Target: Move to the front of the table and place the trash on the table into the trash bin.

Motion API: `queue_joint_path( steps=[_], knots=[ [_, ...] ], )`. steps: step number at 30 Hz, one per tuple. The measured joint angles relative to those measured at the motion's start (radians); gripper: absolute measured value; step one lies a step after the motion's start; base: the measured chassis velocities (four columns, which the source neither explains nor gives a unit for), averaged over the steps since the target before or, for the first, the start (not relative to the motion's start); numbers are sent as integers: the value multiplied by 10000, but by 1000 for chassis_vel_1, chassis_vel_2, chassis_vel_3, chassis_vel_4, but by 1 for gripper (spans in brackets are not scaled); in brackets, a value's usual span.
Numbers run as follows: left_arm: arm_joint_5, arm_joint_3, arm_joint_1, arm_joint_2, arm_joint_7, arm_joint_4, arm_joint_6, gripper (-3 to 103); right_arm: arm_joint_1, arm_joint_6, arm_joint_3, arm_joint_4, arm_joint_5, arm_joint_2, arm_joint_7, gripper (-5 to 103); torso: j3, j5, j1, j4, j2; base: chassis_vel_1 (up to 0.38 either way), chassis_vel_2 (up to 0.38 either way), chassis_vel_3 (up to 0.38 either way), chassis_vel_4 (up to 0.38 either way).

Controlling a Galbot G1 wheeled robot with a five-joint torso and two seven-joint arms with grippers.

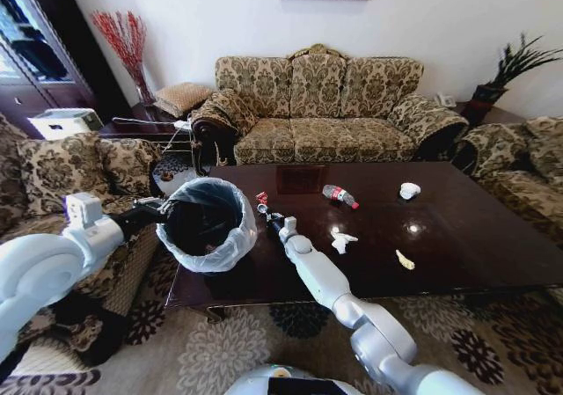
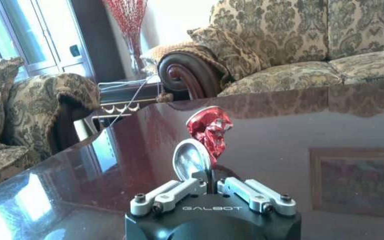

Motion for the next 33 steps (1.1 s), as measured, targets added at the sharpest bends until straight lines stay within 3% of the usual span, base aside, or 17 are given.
queue_joint_path(
  steps=[4, 8, 10, 11, 13, 15, 19, 22, 26, 28, 29, 31, 33],
  knots=[
    [0, 19, -24, 19, -7, 35, -17, 3, -185, 69, 15, 282, -45, -2, 50, 1, 0, -1, 0, -3, 0, 0, 0, 0, 0],
    [0, 20, -25, 42, -8, 121, -18, 3, -683, 292, 27, 1612, -361, -3, 94, 1, 2, 0, 1, -2, 0, 0, 0, 0, 0],
    [10, 53, -33, 71, -13, 211, -19, 3, -1063, 319, 3, 2791, -415, -3, 126, 1, 2, -1, 2, 0, -1, 0, 0, 0, 0],
    [-31, 121, -60, 99, -22, 336, -21, 3, -1529, 321, -29, 4327, -395, -1, 154, 1, 1, -1, 1, 3, 0, 0, 0, 0, 0],
    [-76, 148, -73, 109, -36, 395, -21, 3, -1798, 319, -28, 5147, -393, -43, 160, 1, 0, 1, 0, 6, 0, 0, 0, 0, 0],
    [-178, 217, -115, 120, -46, 626, -44, 3, -2624, 281, 181, 7268, -383, -676, 180, 1, -1, -3, -3, 5, 0, 0, 0, 0, 0],
    [-361, 252, -148, 123, -58, 781, -47, 3, -3458, 255, 534, 9126, -314, -1498, 306, 1, -1, 0, -3, -6, 0, 0, 0, 0, 0],
    [-489, 309, -180, 42, -49, 811, -56, 3, -4496, 212, 869, 11211, 140, -2599, 474, 1, 0, 6, 0, -12, 0, 0, 0, 0, 0],
    [-692, 373, -178, -72, -92, 741, -34, 3, -5142, 229, 927, 12498, 626, -3312, 392, 1, -1, 4, -1, -3, 0, 0, 0, 0, 0],
    [-1041, 476, -134, -147, -155, 534, 53, 3, -5827, 232, 843, 13749, 1220, -4061, 135, 1, -2, -1, -2, 5, 0, 0, 0, 0, 0],
    [-1041, 476, -134, -147, -155, 534, 53, 3, -5827, 232, 843, 13749, 1220, -4061, 135, 1, -2, -1, -2, 5, 0, 0, 0, 0, 0],
    [-1428, 653, -33, -206, -141, -161, 222, 3, -6529, 71, 492, 15211, 1838, -4795, -180, 1, -1, 5, -2, -5, 1, 0, 0, 0, 0],
    [-1443, 676, 17, -278, -136, -409, 253, 3, -6579, 16, 364, 15423, 1891, -4903, -273, 1, -1, 4, -1, -6, 1, 0, 0, 0, 0]
  ],
)
